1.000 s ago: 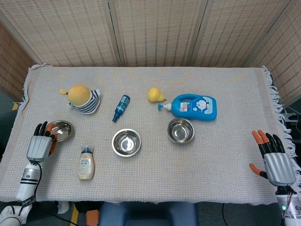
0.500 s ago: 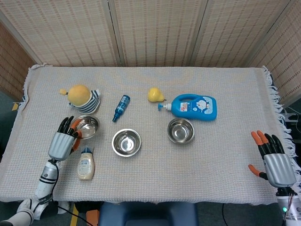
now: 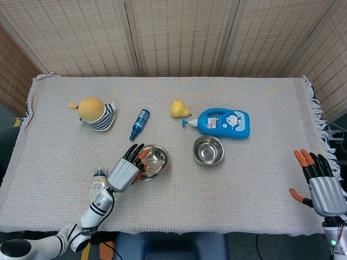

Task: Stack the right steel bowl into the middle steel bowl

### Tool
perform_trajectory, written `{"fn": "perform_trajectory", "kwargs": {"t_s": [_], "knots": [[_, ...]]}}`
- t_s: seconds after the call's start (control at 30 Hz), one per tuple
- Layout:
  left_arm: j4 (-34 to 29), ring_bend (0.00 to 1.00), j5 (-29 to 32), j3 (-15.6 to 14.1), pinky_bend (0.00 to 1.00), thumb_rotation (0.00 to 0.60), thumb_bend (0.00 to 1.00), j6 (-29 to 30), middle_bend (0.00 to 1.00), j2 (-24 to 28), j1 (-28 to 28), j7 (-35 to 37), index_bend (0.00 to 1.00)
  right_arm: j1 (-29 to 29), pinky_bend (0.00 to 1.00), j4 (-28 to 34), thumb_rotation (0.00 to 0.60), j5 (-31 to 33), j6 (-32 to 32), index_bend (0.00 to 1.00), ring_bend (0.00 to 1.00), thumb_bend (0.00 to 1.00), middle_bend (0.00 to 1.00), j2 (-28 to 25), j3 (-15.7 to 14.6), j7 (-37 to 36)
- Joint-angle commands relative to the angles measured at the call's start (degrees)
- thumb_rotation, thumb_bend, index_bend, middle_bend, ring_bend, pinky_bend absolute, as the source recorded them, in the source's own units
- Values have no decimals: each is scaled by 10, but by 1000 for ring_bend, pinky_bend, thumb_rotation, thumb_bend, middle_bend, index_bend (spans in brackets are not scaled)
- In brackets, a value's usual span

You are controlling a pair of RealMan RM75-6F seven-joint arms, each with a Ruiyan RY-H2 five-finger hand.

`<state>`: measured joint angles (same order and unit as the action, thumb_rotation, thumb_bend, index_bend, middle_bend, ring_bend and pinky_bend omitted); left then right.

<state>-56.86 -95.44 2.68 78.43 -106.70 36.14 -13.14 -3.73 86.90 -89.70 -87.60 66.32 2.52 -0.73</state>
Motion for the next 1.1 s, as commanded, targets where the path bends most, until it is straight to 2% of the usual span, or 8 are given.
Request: {"fn": "perform_trajectory", "kwargs": {"t_s": [0.03, 0.17, 0.33, 0.57, 0.67, 0.77, 0.93, 1.1], "knots": [[0, 32, 3, -5, 130, 600, 499, -13, 134, -3, -1, -18, 510, 1, 0, 1, 600, -3, -2, 0, 0, 74, 0, -1, -1, -2], [7, 32, 7, -3, 130, 600, 498, -12, 133, -2, -4, -21, 525, 2, 0, 0, 600, -4, -4, 0, 0, 74, 0, -1, -1, -3], [5, 31, 5, -7, 130, 600, 497, -9, 131, 5, -8, -18, 445, -1, 0, -1, 600, -4, 3, 0, 0, 74, 0, 3, -3, 3], [-51, 3, 10, -24, 129, 600, 478, -18, 78, 48, -26, -15, 175, -11, 0, -6, 600, -7, 24, 0, 0, 73, 0, 12, -8, 10], [-112, 0, 28, -39, 123, 600, 461, -43, 24, 88, -41, -23, 69, -35, 0, -11, 600, -10, 65, 0, 0, 73, 0, 20, -10, 5], [-166, 0, 50, -49, 116, 600, 448, -67, 0, 126, -52, -49, 8, -72, 0, -12, 600, -13, 124, 0, 0, 74, 0, 26, -9, 12], [-214, 0, 78, -51, 114, 600, 438, -83, 0, 162, -67, -75, 0, -133, 0, -20, 600, -4, 208, 0, 0, 74, 0, 51, 5, 36], [-237, 0, 78, -48, 113, 600, 434, -67, 0, 188, -80, -81, 0, -189, 0, -64, 600, 9, 270, 4, 0, 76, 0, 106, 21, 38]]}}
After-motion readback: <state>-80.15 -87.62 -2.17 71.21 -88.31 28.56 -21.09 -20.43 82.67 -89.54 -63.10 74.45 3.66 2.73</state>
